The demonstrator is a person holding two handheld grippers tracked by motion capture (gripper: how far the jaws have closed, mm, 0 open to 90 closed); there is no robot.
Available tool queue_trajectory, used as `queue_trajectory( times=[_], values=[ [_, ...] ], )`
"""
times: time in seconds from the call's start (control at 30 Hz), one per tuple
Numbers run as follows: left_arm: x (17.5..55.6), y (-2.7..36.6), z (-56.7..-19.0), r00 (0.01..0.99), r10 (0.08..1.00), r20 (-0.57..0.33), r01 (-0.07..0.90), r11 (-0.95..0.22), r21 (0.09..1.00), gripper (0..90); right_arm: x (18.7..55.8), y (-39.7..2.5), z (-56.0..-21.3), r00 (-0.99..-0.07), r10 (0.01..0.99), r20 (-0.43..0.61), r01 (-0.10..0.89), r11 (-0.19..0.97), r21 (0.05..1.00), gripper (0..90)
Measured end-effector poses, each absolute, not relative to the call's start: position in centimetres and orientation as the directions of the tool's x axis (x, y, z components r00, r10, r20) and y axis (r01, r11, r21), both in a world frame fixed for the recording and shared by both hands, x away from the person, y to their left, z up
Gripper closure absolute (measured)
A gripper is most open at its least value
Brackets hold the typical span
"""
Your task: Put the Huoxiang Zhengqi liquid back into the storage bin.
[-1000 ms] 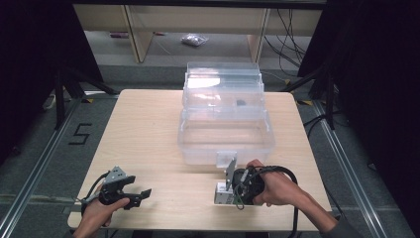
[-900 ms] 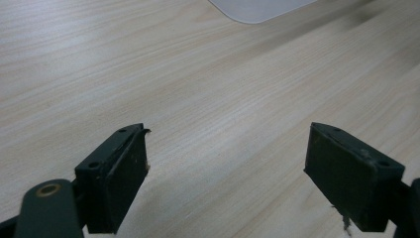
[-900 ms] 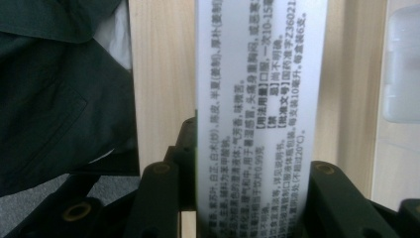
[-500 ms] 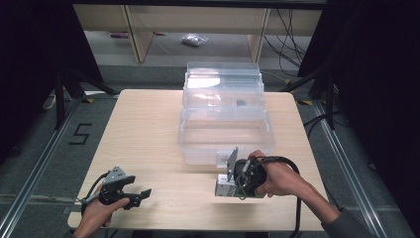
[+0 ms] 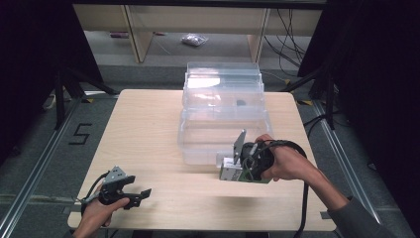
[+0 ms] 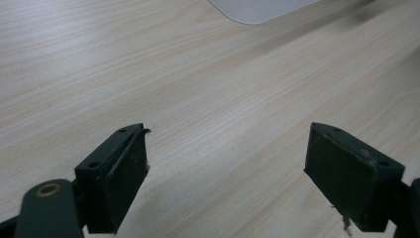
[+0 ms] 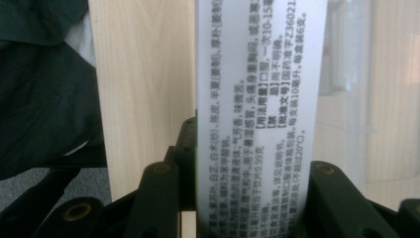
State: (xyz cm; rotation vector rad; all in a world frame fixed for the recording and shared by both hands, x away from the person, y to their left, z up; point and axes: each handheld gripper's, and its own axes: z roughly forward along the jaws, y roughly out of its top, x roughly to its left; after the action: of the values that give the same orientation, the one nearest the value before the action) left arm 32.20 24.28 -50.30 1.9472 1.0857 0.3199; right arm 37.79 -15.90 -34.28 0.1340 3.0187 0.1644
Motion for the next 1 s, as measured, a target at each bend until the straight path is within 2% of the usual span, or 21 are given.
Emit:
queue_trajectory(
  times=[0.03,0.07,0.2,0.27,0.3,0.4,0.43,0.5,0.67,0.77,0.8,0.9,0.97,1.0],
  values=[
    [32.2,24.3,-50.3,0.585,0.793,-0.171,0.571,-0.254,0.781,16.0,38.1,-15.9,-34.1,-0.991,0.076,-0.113,0.062,0.991,0.119,65.0],
    [32.2,24.3,-50.3,0.587,0.79,-0.174,0.57,-0.251,0.782,15.9,38.0,-16.0,-34.0,-0.988,0.111,-0.108,0.097,0.988,0.123,65.0],
    [32.2,24.4,-50.2,0.598,0.786,-0.159,0.569,-0.277,0.774,16.0,38.5,-16.1,-33.2,-0.986,0.113,-0.123,0.098,0.988,0.119,65.0],
    [32.2,24.3,-50.3,0.588,0.79,-0.174,0.57,-0.253,0.782,16.0,39.0,-16.1,-32.8,-0.988,0.079,-0.134,0.063,0.99,0.123,65.0],
    [32.2,24.3,-50.3,0.588,0.79,-0.173,0.571,-0.254,0.781,16.0,38.9,-16.1,-32.5,-0.985,0.117,-0.128,0.102,0.988,0.12,65.0],
    [32.2,24.5,-50.2,0.602,0.783,-0.155,0.568,-0.284,0.772,16.0,39.6,-16.1,-32.0,-0.986,0.092,-0.142,0.076,0.99,0.119,65.0],
    [32.2,24.5,-50.2,0.6,0.785,-0.154,0.571,-0.286,0.769,16.0,39.6,-16.1,-31.8,-0.983,0.124,-0.138,0.108,0.987,0.12,65.0],
    [32.2,24.3,-50.3,0.589,0.789,-0.174,0.572,-0.256,0.779,16.0,40.0,-16.0,-31.7,-0.985,0.107,-0.138,0.09,0.989,0.119,65.0],
    [32.2,24.3,-50.3,0.592,0.787,-0.174,0.574,-0.26,0.777,16.0,41.7,-16.0,-31.0,-0.983,0.106,-0.148,0.088,0.988,0.126,65.0],
    [32.2,24.3,-50.3,0.593,0.787,-0.17,0.567,-0.258,0.783,16.0,42.6,-16.0,-30.6,-0.978,0.137,-0.158,0.118,0.985,0.127,64.9],
    [32.2,24.3,-50.3,0.59,0.788,-0.173,0.573,-0.258,0.778,16.0,43.0,-16.1,-30.6,-0.979,0.114,-0.167,0.094,0.987,0.127,65.0],
    [32.2,24.3,-50.3,0.589,0.789,-0.173,0.57,-0.254,0.781,16.0,43.7,-16.1,-30.2,-0.975,0.15,-0.165,0.133,0.985,0.112,65.0],
    [32.3,24.6,-50.2,0.606,0.781,-0.151,0.571,-0.295,0.766,16.0,44.4,-16.1,-30.1,-0.975,0.14,-0.173,0.122,0.987,0.109,65.0],
    [32.2,24.3,-50.3,0.594,0.786,-0.172,0.574,-0.265,0.775,16.0,44.7,-16.1,-30.1,-0.975,0.132,-0.179,0.111,0.987,0.118,64.9]
  ],
)
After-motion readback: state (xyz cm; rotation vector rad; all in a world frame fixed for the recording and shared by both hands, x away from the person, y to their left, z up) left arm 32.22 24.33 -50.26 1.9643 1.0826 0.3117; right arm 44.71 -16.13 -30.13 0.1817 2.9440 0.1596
